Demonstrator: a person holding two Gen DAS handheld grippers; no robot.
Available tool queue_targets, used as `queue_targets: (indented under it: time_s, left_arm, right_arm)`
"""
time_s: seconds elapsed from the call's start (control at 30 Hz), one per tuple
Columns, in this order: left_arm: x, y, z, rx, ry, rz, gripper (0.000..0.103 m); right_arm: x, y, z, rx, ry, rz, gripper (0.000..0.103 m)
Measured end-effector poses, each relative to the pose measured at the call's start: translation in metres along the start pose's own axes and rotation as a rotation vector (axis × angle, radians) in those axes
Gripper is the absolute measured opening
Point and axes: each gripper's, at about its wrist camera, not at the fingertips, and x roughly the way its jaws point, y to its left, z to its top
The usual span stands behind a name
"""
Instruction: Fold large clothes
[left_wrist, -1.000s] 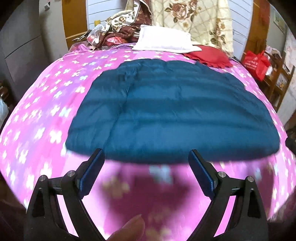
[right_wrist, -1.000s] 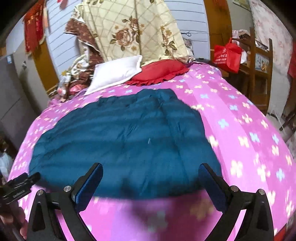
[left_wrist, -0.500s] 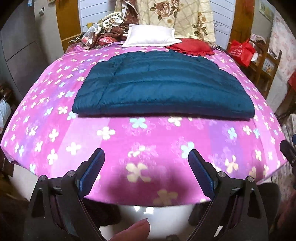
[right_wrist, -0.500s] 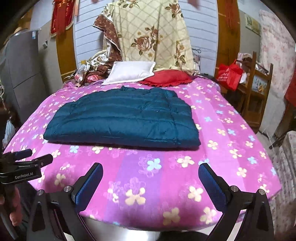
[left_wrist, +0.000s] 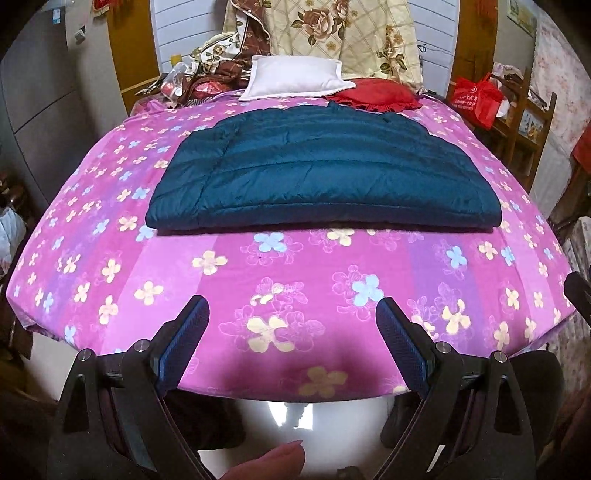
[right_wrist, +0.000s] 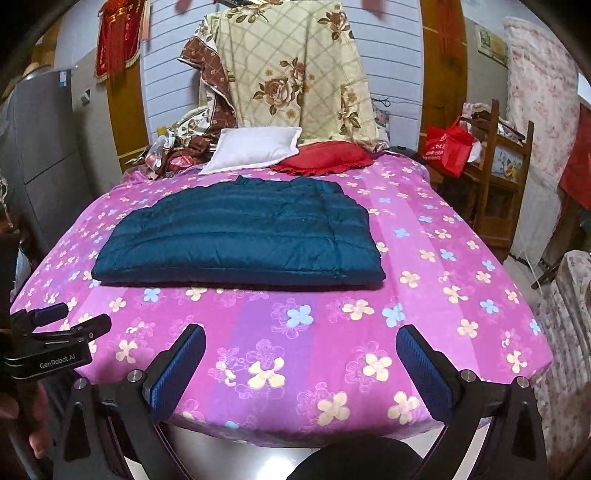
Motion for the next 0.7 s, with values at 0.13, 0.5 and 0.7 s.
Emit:
queue_targets:
  time_s: [0.13,0.5,0.7]
  left_arm:
    - [0.0032,-0.0003,0.0004,0.0,0.009,-0.005,0.092]
    - [0.0049,-0.0005,0.0015,-0.003,0.014,-0.008,0.092]
    - [0.0037,-0.0033,0.001,0.003,0.012,-0.013,0.092]
  right_arm:
    - [0.0036,0.0015,0.0002,0.001,0.007,0.006,0.102]
    - [0.0054,0.0062,0.0021,-0.01,0.006,0.01,0.102]
    - [0.0036,0.0087,0.003,-0.017,-0.001,0.009,0.102]
